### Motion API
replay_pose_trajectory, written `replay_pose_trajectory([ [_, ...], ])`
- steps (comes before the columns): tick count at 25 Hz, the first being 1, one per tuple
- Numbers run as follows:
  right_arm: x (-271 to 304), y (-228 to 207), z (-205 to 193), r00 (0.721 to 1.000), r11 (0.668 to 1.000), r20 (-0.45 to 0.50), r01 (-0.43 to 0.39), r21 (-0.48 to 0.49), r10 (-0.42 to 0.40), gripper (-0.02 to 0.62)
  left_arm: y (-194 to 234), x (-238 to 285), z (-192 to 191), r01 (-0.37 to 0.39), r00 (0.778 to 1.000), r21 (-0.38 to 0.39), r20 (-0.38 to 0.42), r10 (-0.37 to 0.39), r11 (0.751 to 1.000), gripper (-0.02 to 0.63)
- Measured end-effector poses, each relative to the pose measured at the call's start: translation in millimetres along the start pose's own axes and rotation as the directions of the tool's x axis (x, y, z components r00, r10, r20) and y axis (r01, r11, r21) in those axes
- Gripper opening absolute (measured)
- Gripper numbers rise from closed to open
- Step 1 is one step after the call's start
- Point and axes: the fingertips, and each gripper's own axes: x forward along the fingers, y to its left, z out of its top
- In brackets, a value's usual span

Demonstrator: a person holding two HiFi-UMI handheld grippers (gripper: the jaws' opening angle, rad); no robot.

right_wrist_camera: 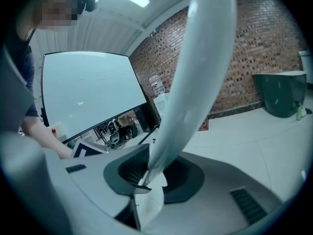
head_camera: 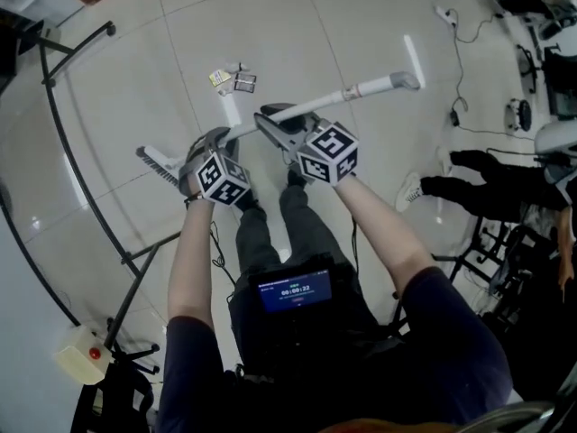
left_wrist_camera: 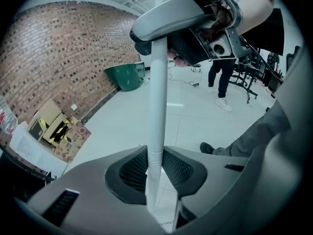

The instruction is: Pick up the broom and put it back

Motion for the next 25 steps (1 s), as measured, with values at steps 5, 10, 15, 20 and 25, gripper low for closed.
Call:
replay_pose_trajectory([
  [5,27.2,-37.4,-41.9,0.998,0.999,-0.047,-0.046,-0.011,0.045,0.101,3.5,57.4,-23.7,-0.028,0.997,-0.020,-0.070,0.027,0.999,0.087],
  [10,52.7,-75.9,-92.3,0.994,0.997,-0.091,-0.063,0.042,0.067,0.100,-4.8,114.6,-52.2,-0.010,0.993,-0.028,-0.116,0.006,1.000,0.087],
  [15,69.1,-126.4,-136.8,0.995,0.994,-0.101,-0.013,0.109,0.024,0.100,-15.1,173.7,-62.4,0.016,0.992,-0.019,-0.128,-0.019,1.000,0.087],
  [20,80.0,-164.1,-180.7,0.994,0.993,-0.108,0.037,0.113,-0.025,0.100,-25.8,231.6,-74.0,0.029,0.992,0.003,-0.123,-0.029,1.000,0.087],
  [25,88.6,-205.4,-216.1,0.994,0.988,-0.079,0.079,0.133,-0.069,0.100,-35.3,283.4,-78.6,0.033,0.994,0.021,-0.100,-0.031,0.999,0.086],
])
